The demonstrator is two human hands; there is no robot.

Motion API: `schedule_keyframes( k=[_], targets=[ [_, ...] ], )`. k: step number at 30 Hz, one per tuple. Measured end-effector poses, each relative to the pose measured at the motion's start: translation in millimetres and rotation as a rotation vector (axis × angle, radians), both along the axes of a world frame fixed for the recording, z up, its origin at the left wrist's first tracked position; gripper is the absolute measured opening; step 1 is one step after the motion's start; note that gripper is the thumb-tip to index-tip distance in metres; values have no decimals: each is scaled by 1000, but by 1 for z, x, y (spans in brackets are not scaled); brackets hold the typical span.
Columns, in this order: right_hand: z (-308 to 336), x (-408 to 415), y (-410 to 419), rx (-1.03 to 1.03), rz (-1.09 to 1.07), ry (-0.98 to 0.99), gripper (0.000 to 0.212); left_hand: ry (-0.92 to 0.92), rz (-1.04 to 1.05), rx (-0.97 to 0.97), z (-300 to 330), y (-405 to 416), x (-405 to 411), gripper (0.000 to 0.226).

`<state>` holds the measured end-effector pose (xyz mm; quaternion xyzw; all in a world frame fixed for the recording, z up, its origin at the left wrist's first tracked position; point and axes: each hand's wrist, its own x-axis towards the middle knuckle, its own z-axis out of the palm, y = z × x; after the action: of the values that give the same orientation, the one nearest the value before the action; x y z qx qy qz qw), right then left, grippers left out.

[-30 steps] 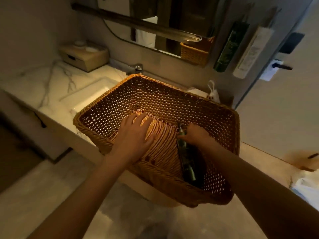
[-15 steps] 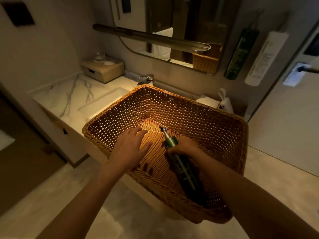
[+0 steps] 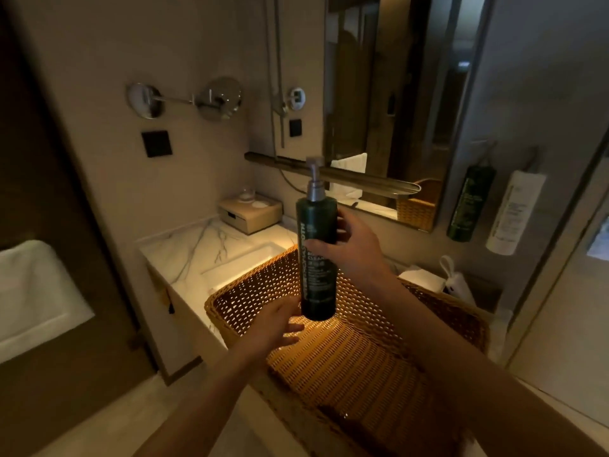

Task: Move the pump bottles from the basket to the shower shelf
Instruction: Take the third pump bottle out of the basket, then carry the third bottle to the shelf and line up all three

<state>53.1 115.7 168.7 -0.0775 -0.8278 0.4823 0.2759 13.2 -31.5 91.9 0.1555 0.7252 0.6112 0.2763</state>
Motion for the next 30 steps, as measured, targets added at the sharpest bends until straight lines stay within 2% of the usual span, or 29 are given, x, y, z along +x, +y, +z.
schedule_keyframes(
  k=[5,8,11,18,21,25,30],
  targets=[
    [22,27,-22,-56,117,145,59,-318,144,359,15,-24,29,29],
    [25,33,-42,-72,241,142,56,-483,302,554,15,-48,49,30],
    [19,34,-76,-94,406,92,58,-571,411,662,5,-90,69,28],
    [-19,33,-197,-109,755,-4,65,-545,856,771,-26,-207,132,29],
    [-40,34,-249,-100,880,-57,60,-566,1033,835,-42,-250,157,32],
    [-62,31,-313,-115,1050,-146,52,-596,1198,899,-61,-295,178,32],
    [-74,8,-403,-66,1164,-185,57,-592,1312,968,-81,-366,165,33]
  ],
)
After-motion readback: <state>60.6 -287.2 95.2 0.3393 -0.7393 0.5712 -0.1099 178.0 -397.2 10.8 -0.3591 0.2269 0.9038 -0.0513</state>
